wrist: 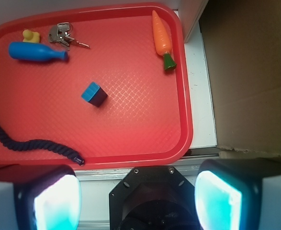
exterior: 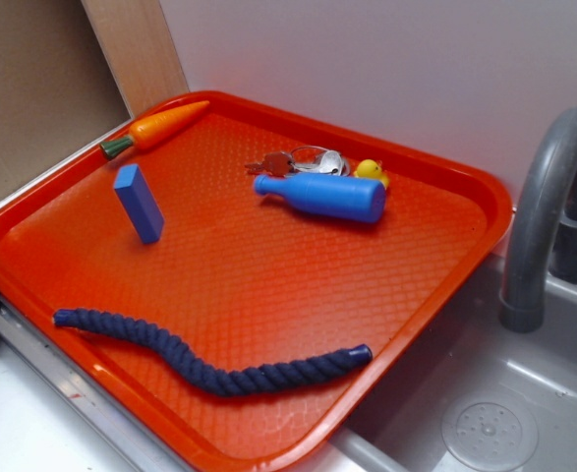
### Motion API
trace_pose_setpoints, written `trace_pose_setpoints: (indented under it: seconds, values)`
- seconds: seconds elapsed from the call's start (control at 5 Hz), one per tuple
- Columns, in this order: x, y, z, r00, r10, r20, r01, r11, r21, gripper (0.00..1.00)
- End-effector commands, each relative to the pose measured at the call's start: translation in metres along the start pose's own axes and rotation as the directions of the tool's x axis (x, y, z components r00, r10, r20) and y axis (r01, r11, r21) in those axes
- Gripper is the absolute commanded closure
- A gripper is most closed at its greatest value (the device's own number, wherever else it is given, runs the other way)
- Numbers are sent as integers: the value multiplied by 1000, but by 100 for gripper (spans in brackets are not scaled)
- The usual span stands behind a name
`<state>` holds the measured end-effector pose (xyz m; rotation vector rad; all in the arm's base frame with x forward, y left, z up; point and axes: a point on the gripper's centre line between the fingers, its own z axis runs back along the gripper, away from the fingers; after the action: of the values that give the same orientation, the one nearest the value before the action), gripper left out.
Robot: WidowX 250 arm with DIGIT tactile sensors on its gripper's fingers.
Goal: Grab the yellow duck.
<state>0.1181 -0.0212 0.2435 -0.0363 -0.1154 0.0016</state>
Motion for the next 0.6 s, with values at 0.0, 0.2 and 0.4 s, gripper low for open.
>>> trace_pose_setpoints:
  seconds: [0.0,0.2,0.4]
  values:
    - [0,0,0,1000,0,0,0,1000,0,0]
    - [48,-34,-22,993,-98,66,101,994,-48,0]
    - [93,-64,-37,987,-82,136,88,995,-44,0]
